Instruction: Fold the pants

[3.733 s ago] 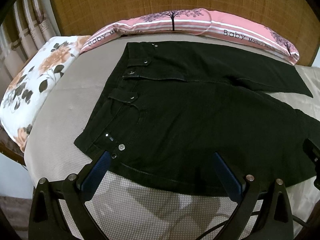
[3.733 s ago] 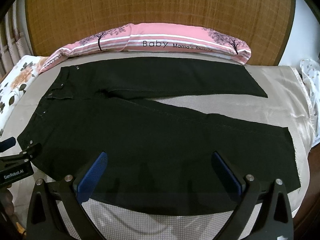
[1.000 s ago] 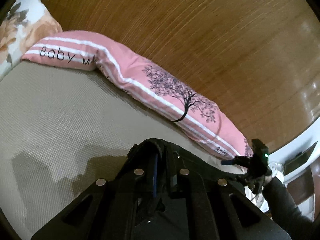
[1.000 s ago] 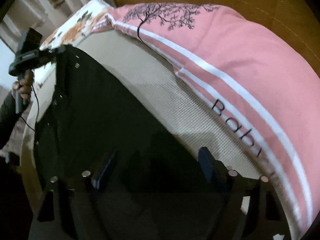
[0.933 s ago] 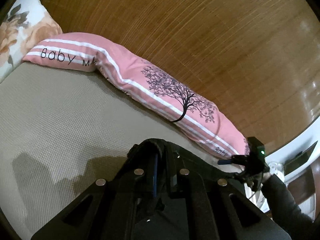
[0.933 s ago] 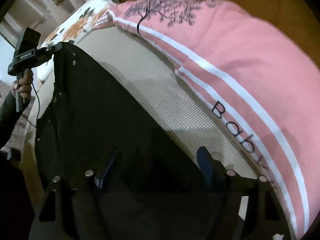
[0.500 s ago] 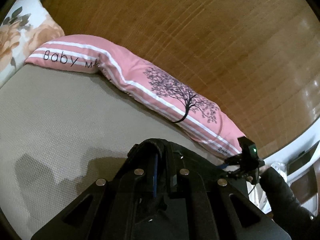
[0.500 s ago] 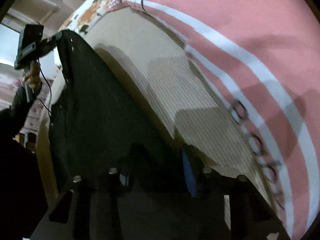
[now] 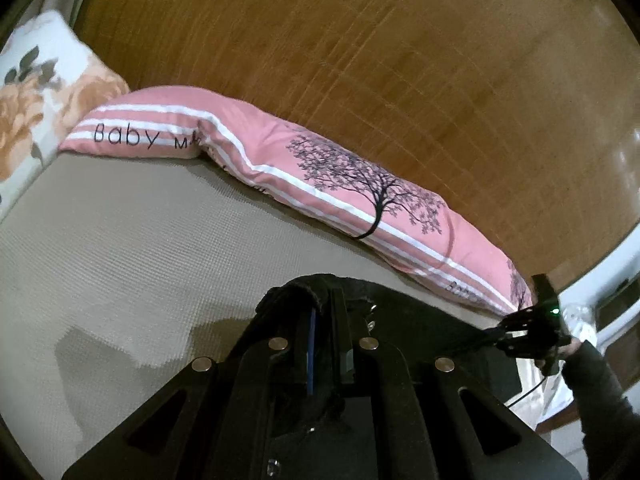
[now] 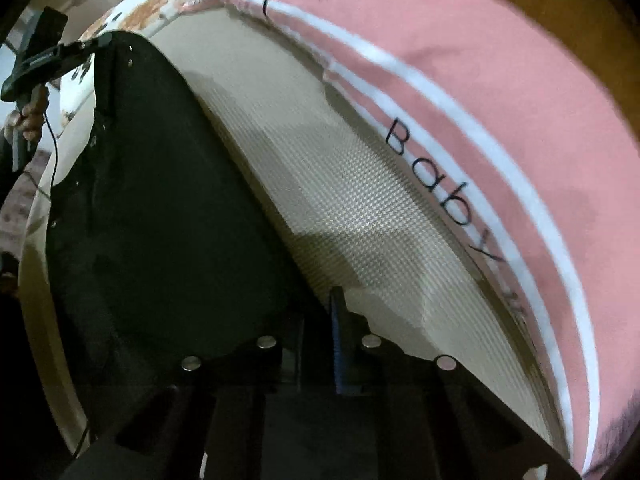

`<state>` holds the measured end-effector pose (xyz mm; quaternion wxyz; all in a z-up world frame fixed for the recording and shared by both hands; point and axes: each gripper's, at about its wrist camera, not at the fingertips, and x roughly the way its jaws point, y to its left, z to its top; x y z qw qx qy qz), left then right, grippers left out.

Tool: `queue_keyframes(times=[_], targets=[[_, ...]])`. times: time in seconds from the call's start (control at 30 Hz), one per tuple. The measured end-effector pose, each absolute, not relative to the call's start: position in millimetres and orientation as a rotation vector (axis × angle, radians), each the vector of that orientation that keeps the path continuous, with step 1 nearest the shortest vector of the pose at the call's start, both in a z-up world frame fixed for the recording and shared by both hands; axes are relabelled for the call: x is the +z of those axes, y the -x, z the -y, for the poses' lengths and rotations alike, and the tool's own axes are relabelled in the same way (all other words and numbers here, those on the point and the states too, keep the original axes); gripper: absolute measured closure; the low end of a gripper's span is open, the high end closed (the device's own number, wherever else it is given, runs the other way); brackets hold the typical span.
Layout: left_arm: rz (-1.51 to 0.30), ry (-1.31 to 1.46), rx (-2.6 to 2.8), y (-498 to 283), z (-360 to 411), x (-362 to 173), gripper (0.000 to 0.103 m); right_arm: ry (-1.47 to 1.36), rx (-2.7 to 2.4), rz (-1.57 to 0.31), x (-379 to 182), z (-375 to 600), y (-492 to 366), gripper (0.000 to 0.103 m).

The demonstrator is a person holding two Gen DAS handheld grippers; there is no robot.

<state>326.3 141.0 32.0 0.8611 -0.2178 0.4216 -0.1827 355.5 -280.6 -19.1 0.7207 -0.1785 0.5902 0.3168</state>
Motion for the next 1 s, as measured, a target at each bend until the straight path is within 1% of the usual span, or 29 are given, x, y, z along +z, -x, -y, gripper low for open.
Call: queue_keyframes(times=[0.23, 0.37, 0.47, 0.57, 0.7, 0.83, 1.0], targets=[[-0.858, 0.379, -0.454, -275, -140, 66, 0.097, 0.384, 0.537, -1.158, 32, 287, -275, 0.094], [-0.855, 0.331, -0.490, -229, -146, 79, 0.096, 0.381, 0.497, -1.122, 46, 291, -220, 0.094], [-0.863, 0.281, -0.506, -193, -151, 79, 0.095, 0.368, 0.484, -1.109, 50, 286, -168, 0.094], [-0.902, 0.220, -0.515, -158, -158, 68, 0.095, 0.334, 0.490, -1.116, 46, 283, -126, 0.095], [-0.974, 0.155, -0.506, -118, -167, 40, 0.094, 0.297, 0.490, -1.160, 25, 278, -73, 0.095], [-1.075, 0.069, -0.465, -90, -164, -5, 0.093, 0.220, 0.457, -1.214, -9, 278, -50, 0.095], [-1.113, -0.020, -0.422, -73, -155, -39, 0.091, 0.152, 0.389, -1.240, -43, 277, -41, 0.095]])
